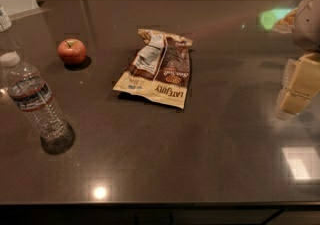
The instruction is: Move brown chip bag near water bottle
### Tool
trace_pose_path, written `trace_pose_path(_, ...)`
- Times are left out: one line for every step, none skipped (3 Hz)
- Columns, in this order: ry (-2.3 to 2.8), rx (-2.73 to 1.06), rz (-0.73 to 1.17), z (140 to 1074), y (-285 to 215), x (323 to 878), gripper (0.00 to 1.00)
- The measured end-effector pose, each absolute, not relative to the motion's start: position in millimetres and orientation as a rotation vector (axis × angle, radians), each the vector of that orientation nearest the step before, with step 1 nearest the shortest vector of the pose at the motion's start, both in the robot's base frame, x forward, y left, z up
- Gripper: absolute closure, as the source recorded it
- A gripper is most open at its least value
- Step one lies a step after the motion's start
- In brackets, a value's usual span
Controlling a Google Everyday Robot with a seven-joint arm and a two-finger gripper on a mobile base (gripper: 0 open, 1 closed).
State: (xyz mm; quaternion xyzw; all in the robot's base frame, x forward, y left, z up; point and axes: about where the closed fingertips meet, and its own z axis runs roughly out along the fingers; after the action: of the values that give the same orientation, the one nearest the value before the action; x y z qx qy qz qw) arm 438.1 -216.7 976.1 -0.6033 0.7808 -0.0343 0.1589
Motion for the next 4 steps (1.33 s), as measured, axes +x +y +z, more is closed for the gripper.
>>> trace_pose_path(2.234, -1.722, -0.099, 976.1, -216.6, 438.6, 0.0)
trace_pose_path(2.307, -1.636, -0.107, 971.5, -214.0, 457.8, 0.0)
trace_pose_path(2.355, -1.545, -0.103, 962.3, -199.8, 502.6, 0.0)
trace_pose_path(2.389, -1.447, -0.085, 955.1, -183.9, 550.6, 0.0)
